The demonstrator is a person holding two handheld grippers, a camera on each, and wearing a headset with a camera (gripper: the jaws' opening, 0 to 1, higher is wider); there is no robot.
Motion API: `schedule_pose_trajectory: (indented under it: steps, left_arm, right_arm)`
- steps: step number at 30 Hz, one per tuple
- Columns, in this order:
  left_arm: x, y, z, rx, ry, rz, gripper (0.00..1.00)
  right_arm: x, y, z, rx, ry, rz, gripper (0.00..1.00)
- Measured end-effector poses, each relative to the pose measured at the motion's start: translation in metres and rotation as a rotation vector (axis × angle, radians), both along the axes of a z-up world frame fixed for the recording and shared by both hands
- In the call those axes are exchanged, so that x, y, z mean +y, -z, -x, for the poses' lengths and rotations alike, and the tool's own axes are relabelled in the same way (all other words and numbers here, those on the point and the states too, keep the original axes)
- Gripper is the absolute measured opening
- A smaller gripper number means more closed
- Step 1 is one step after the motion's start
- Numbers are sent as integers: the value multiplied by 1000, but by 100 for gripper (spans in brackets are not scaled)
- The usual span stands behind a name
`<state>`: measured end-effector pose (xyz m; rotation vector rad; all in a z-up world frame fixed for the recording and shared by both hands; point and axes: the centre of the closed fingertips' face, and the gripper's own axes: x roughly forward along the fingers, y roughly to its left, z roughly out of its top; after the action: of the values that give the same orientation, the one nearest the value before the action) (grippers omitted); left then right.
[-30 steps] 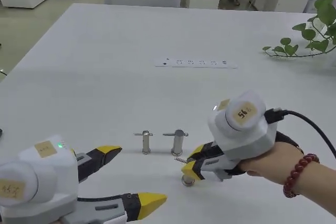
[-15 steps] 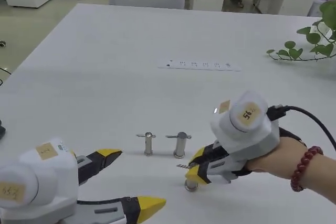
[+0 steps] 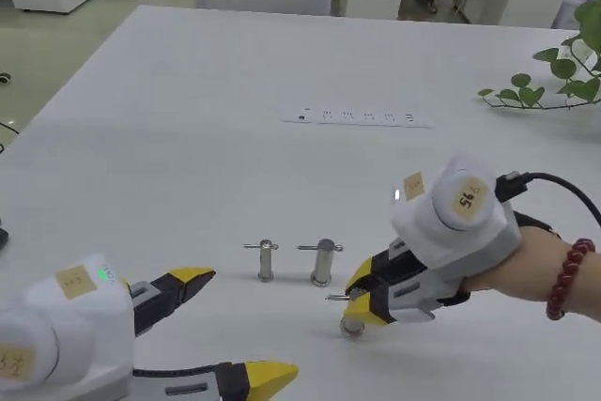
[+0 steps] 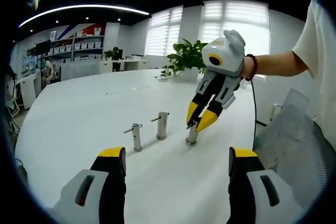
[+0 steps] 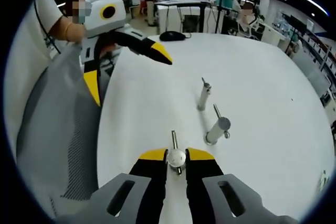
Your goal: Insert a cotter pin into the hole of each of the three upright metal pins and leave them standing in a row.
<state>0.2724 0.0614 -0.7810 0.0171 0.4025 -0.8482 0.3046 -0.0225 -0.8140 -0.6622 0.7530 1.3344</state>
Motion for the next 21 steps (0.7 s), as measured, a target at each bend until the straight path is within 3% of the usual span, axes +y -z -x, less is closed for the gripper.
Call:
schedule_pose_trajectory:
  steps: [7,21]
  left_arm:
    - [2,4,-1,11,-11,1,80]
    - [2,0,-3,-10,-28,14,82]
  right_arm:
    - [-7,2,-8,1,-16,25,13]
    - [-26,3,-29,12,3,29,14]
